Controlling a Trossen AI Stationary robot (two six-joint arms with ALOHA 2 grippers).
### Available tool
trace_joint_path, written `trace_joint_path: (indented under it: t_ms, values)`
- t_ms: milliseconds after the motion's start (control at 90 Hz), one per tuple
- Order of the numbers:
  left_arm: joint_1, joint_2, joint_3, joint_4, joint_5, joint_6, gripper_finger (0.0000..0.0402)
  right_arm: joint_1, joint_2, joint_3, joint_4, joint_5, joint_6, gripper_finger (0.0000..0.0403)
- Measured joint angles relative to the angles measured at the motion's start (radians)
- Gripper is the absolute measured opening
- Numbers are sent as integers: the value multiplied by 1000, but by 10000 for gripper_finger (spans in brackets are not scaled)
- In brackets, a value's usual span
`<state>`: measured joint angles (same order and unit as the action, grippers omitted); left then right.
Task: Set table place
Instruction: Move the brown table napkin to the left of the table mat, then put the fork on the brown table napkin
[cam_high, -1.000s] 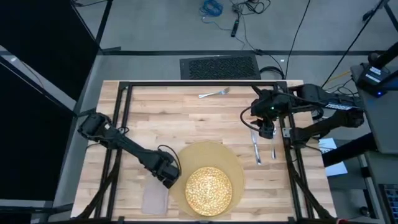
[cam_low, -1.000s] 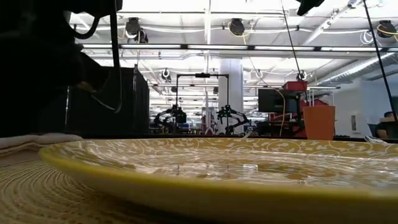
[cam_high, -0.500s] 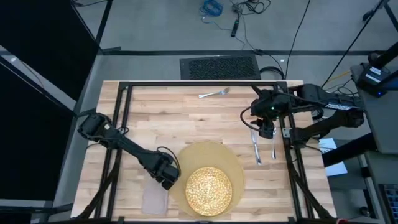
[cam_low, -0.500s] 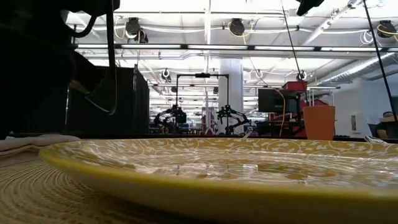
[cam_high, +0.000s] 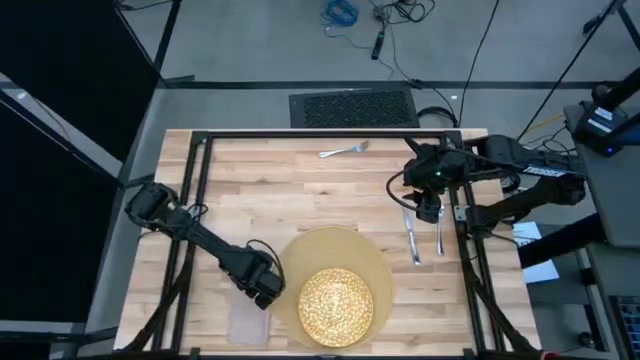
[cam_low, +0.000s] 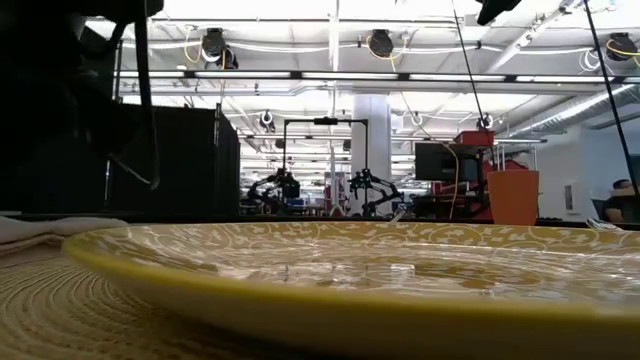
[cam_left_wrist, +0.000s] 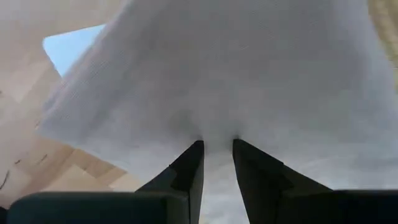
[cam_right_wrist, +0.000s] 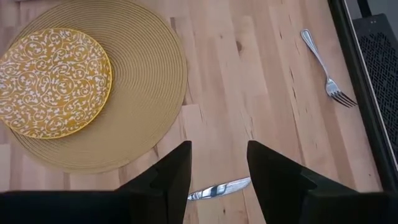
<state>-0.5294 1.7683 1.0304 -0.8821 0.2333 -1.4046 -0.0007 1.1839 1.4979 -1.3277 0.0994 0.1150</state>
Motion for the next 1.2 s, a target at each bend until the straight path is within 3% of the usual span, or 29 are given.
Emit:
trace_joint_path:
  t_ms: [467,844,1000,1067,1200]
  values:
    - [-43,1,-1,5,47,-1,74,5,0,0,9,0,3,141]
    - [-23,-62,153,-130,-121,119,74,5,0,0,20,-31,4,141]
    - [-21,-70,243,-125,-325,216,74,5,0,0,20,-30,12,141]
    - [-20,-71,257,-59,-388,224,74,5,0,0,26,-26,42,141]
    - [-23,-52,228,227,-449,196,74,6,0,0,18,-60,124,141]
